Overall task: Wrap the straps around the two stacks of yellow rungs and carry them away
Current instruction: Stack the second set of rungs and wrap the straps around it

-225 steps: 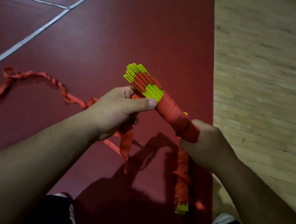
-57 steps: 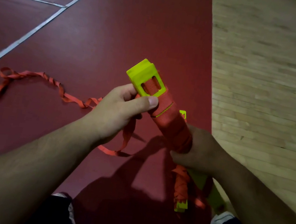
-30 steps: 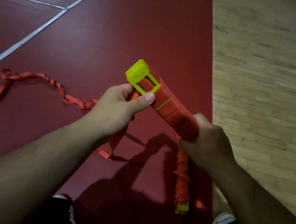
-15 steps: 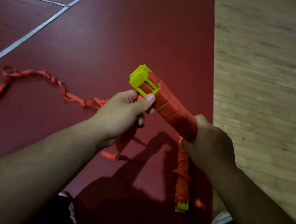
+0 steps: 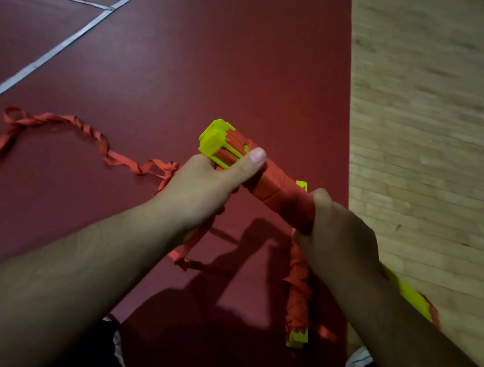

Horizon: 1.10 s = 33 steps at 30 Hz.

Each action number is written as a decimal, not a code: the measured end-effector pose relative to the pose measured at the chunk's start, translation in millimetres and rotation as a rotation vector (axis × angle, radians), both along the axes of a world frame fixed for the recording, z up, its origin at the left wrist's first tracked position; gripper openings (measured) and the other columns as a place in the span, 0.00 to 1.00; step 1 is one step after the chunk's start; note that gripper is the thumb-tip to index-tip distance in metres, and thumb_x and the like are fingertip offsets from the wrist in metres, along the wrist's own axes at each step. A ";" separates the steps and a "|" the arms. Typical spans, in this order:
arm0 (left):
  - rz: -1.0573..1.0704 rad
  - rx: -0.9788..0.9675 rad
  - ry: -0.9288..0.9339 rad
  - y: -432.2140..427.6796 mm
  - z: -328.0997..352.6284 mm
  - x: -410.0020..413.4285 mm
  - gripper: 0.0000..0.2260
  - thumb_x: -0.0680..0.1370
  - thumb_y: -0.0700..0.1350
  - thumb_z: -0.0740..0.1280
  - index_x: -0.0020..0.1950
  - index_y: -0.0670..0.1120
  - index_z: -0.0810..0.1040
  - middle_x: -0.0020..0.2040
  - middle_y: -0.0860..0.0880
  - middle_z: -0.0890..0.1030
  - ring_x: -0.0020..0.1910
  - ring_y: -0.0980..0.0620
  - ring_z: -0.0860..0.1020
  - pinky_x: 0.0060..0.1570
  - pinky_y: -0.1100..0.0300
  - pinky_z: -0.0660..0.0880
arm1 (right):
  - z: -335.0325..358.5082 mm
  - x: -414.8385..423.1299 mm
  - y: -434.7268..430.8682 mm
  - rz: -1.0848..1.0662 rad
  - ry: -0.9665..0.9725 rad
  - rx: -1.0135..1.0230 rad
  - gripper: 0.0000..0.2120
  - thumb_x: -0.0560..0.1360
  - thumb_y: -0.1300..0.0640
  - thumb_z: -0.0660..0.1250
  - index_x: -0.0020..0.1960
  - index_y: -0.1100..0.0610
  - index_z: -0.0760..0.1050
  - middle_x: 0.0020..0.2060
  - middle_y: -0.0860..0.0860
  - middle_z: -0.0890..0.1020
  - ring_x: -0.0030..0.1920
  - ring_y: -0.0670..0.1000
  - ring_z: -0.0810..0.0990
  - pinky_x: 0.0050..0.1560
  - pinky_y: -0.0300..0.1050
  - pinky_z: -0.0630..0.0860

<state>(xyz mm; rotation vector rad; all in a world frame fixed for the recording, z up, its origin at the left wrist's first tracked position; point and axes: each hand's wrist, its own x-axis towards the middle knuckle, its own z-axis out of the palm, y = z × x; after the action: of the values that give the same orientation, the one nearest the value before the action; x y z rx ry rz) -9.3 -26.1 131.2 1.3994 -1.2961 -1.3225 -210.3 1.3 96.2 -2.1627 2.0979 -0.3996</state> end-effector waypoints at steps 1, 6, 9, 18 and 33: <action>0.028 -0.014 0.006 -1.2 -1.9 0.5 0.21 0.73 0.64 0.70 0.30 0.50 0.71 0.24 0.56 0.66 0.24 0.54 0.62 0.27 0.61 0.61 | 0.7 1.2 0.4 0.012 -0.009 0.012 0.16 0.72 0.49 0.71 0.49 0.47 0.63 0.36 0.44 0.71 0.41 0.58 0.81 0.38 0.49 0.76; 0.047 -0.179 -0.026 -2.6 -1.0 0.6 0.20 0.78 0.53 0.70 0.31 0.49 0.67 0.27 0.56 0.67 0.27 0.54 0.64 0.33 0.57 0.63 | 3.0 -2.3 -2.7 0.119 -0.238 0.218 0.22 0.69 0.46 0.76 0.55 0.44 0.67 0.41 0.43 0.77 0.41 0.49 0.77 0.39 0.44 0.72; -0.024 -0.306 -0.027 0.6 6.3 0.2 0.18 0.79 0.43 0.68 0.32 0.49 0.65 0.24 0.59 0.67 0.25 0.62 0.64 0.28 0.68 0.63 | 6.3 -6.1 -5.3 0.245 -0.460 0.372 0.21 0.66 0.55 0.79 0.52 0.42 0.73 0.38 0.38 0.80 0.38 0.36 0.77 0.37 0.29 0.69; -0.100 -0.314 -0.047 -8.1 2.1 10.6 0.09 0.75 0.53 0.66 0.38 0.51 0.72 0.28 0.60 0.72 0.30 0.62 0.70 0.33 0.66 0.68 | -4.6 -2.4 -5.7 0.223 -0.646 0.407 0.12 0.70 0.63 0.75 0.41 0.53 0.73 0.29 0.45 0.77 0.28 0.39 0.74 0.32 0.34 0.69; -0.157 -0.191 -0.211 -12.3 -10.7 15.2 0.19 0.77 0.66 0.63 0.38 0.52 0.73 0.28 0.57 0.74 0.27 0.58 0.70 0.31 0.62 0.66 | -4.8 -6.5 -4.2 0.047 -0.324 0.205 0.16 0.69 0.45 0.72 0.49 0.46 0.68 0.37 0.47 0.79 0.39 0.53 0.79 0.38 0.49 0.75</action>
<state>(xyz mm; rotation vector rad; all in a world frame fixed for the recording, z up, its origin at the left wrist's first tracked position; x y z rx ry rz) 5.8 -38.4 120.5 1.3524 -1.6572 -1.1384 -216.8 -2.9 91.4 -1.8837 1.8237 -0.4714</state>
